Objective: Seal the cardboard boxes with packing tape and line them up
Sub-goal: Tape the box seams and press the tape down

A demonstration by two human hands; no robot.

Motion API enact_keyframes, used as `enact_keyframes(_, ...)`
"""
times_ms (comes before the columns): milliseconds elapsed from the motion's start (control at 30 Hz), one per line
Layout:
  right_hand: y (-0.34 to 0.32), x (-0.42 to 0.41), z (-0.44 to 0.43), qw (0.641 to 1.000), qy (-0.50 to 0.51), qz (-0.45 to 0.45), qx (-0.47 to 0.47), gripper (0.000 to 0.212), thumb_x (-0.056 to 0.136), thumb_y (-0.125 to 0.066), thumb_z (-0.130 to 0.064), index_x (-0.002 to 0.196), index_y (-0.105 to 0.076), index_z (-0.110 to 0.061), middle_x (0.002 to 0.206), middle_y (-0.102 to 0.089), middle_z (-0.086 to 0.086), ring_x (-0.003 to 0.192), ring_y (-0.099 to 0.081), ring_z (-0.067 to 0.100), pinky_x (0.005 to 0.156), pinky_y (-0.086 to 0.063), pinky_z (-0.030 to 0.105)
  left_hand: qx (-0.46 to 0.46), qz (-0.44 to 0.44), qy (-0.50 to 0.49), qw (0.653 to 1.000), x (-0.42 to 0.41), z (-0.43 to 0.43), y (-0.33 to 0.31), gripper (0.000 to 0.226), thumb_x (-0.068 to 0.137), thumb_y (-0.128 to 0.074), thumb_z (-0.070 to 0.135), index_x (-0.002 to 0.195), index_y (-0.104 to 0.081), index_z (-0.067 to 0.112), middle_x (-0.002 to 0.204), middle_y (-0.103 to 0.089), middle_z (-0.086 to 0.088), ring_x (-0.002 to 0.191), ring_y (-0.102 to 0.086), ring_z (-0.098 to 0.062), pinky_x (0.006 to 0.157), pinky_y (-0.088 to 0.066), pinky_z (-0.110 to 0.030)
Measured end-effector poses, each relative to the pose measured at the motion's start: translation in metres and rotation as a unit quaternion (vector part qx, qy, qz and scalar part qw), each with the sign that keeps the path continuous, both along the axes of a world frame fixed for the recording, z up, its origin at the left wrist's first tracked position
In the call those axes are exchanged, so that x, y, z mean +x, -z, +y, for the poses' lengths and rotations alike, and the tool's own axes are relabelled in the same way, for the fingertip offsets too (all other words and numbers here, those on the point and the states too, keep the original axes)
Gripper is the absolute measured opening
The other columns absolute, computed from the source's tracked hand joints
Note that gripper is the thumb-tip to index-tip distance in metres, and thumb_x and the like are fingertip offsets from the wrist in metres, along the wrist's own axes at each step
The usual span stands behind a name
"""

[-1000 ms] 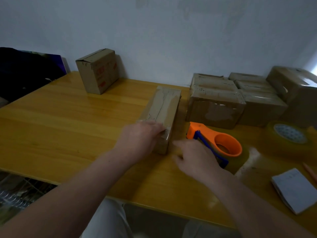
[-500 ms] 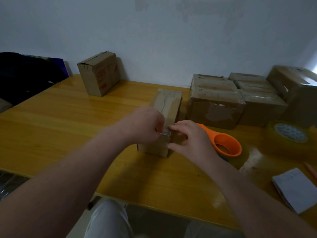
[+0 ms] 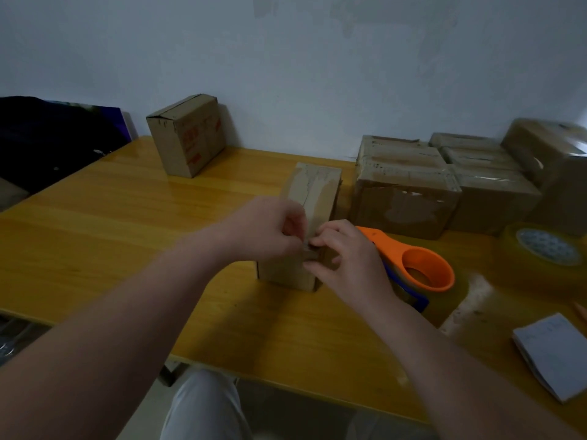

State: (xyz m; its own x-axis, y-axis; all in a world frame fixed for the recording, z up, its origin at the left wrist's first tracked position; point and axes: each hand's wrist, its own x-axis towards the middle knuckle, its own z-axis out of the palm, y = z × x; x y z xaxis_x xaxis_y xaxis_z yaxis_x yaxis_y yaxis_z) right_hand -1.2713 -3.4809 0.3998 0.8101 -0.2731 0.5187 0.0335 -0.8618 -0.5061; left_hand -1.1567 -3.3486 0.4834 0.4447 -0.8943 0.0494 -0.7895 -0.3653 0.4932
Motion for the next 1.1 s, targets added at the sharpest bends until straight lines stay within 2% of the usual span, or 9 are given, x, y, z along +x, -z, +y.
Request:
enact_keyframes(100,0.001,0.001,0.002,0.999,-0.008,-0.031,0.004,0.014,0.078,-0.075,-0.018,0.09,-0.067,-0.016,0.102,-0.06,-0.006,0.093,-0.058,0.013,0.07,-0.056,0.036,-0.068,0.111,-0.022,0.991,0.009,0.012,0.006,0.034,0.066,-0.061,0.022,0.1,-0.065,0.022,0.108,-0.068,0.007,0.104,-0.061,-0.003,0.093,-0.05,-0.032)
enact_keyframes(233,-0.006,0.004,0.001,0.997,-0.004,-0.076,-0.014,0.008,0.084,-0.064,-0.023,0.079,-0.068,-0.017,0.088,-0.064,-0.006,0.082,-0.059,0.012,0.064,-0.054,0.036,-0.134,0.198,-0.065,0.969,0.018,0.027,0.02,0.071,0.074,-0.077,0.014,0.134,-0.044,0.034,0.142,-0.043,0.011,0.134,-0.034,-0.005,0.109,-0.031,-0.034)
enact_keyframes(333,-0.028,0.005,0.002,0.99,0.003,-0.137,0.023,0.015,0.086,-0.06,-0.027,0.079,-0.067,-0.016,0.084,-0.065,-0.006,0.082,-0.059,0.011,0.066,-0.055,0.038,-0.194,0.277,-0.1,0.936,0.018,0.032,0.029,0.092,0.066,-0.082,0.022,0.144,-0.034,0.033,0.148,-0.038,0.009,0.135,-0.034,-0.007,0.101,-0.042,-0.032)
enact_keyframes(500,-0.073,0.01,0.003,0.977,0.021,-0.199,0.079,0.021,0.088,-0.061,-0.031,0.08,-0.065,-0.012,0.08,-0.065,-0.006,0.081,-0.062,0.013,0.067,-0.054,0.039,-0.32,0.309,-0.072,0.893,0.002,0.026,0.025,0.066,0.075,-0.072,0.035,0.135,-0.047,0.032,0.126,-0.058,0.003,0.113,-0.058,-0.016,0.075,-0.055,-0.027)
enact_keyframes(600,-0.093,0.01,0.003,0.978,0.052,-0.174,0.104,0.016,0.092,-0.06,-0.028,0.084,-0.063,-0.015,0.078,-0.061,-0.012,0.075,-0.059,0.002,0.064,-0.047,0.014,-0.37,0.295,-0.073,0.878,-0.011,0.021,0.012,0.053,0.08,-0.068,0.036,0.125,-0.044,0.048,0.125,-0.057,0.01,0.112,-0.059,-0.01,0.083,-0.055,-0.029)
enact_keyframes(667,-0.103,0.007,0.004,0.976,0.065,-0.169,0.12,0.014,0.094,-0.058,-0.027,0.084,-0.062,-0.018,0.077,-0.059,-0.014,0.073,-0.056,-0.004,0.064,-0.041,0.006,-0.387,0.295,-0.067,0.871,-0.017,0.019,0.003,0.045,0.083,-0.066,0.035,0.122,-0.047,0.045,0.12,-0.061,0.007,0.109,-0.061,-0.013,0.084,-0.055,-0.031)
enact_keyframes(833,-0.12,0.001,0.01,0.968,0.009,-0.158,0.193,0.018,0.079,-0.074,-0.035,0.09,-0.067,-0.023,0.084,-0.065,-0.014,0.083,-0.062,-0.001,0.071,-0.05,0.013,-0.413,0.326,-0.088,0.846,-0.023,0.017,-0.016,0.032,0.088,-0.058,0.024,0.12,-0.055,0.029,0.109,-0.068,0.003,0.099,-0.067,-0.015,0.072,-0.055,-0.026)
enact_keyframes(1000,-0.13,0.001,0.008,0.976,0.017,-0.143,0.162,0.009,0.081,-0.074,-0.029,0.074,-0.068,-0.028,0.07,-0.066,-0.016,0.071,-0.061,-0.004,0.063,-0.046,0.008,-0.394,0.286,-0.093,0.869,-0.024,0.02,-0.018,0.033,0.091,-0.057,0.028,0.124,-0.056,0.025,0.108,-0.068,0.002,0.098,-0.067,-0.018,0.07,-0.056,-0.032)
enact_keyframes(1100,-0.132,0.003,0.011,0.977,0.026,-0.156,0.145,0.016,0.083,-0.072,-0.027,0.069,-0.064,-0.029,0.065,-0.063,-0.016,0.066,-0.06,-0.002,0.058,-0.043,0.007,-0.382,0.222,-0.119,0.889,-0.023,0.02,-0.015,0.058,0.087,-0.058,0.049,0.139,-0.043,0.029,0.124,-0.06,0.004,0.111,-0.061,-0.017,0.086,-0.055,-0.045)
